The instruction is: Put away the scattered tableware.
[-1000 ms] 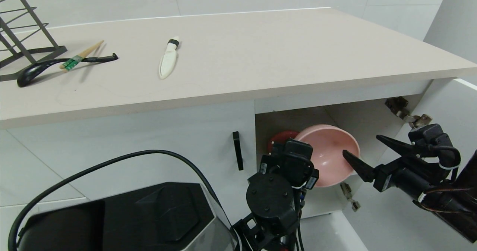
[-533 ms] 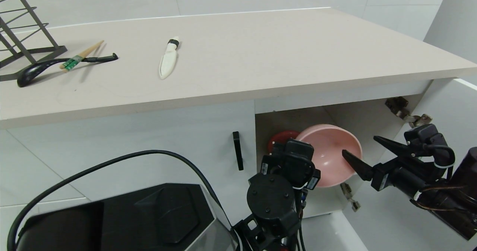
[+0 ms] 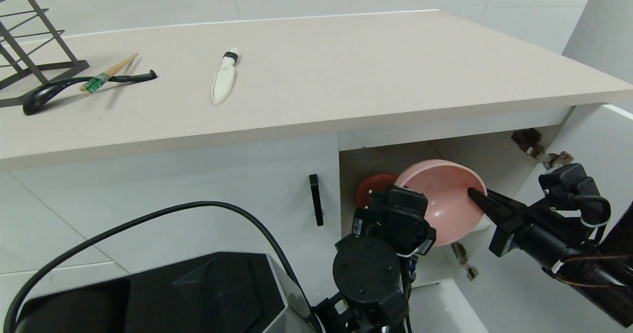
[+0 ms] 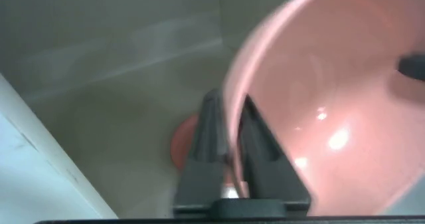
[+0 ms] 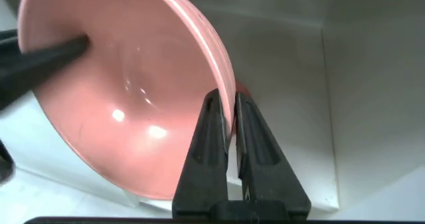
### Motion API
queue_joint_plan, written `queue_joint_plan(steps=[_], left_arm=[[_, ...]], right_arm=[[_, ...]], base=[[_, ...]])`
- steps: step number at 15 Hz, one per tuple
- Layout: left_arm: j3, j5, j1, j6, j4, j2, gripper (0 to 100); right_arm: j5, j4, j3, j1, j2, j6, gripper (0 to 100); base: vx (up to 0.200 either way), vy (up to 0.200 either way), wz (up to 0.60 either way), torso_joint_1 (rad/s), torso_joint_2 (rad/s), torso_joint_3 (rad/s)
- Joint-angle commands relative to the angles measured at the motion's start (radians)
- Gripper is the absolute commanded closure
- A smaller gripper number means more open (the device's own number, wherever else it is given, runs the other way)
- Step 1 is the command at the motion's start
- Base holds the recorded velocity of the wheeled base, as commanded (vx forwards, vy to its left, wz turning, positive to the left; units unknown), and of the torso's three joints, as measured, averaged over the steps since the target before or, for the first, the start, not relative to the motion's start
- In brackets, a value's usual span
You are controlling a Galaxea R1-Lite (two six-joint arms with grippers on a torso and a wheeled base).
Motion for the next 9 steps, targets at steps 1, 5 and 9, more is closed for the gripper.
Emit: queue_joint_plan(steps=[1,5,9], left_arm=[[0.002,-0.017,-0.02,0.001,0.003,-0.007,0],[0.062,-0.103,-0.024,-0.003,0.003,-0.079,0],[0.21,-0.189,-0.011,-0.023,0.003,-0.16,0]], right_arm=[[0.013,-0.002,0.001,0.006,-0.013,0.0,100],[0.013,-0.002,0.006,0.002,-0.002,0.002,100],[0.013,-0.002,0.01,-0.001,0.008,0.002,100]], base=[[0.0,0.0,0.0,0.0,0.0,0.0],[0.0,0.0,0.0,0.0,0.0,0.0],[0.0,0.0,0.0,0.0,0.0,0.0]])
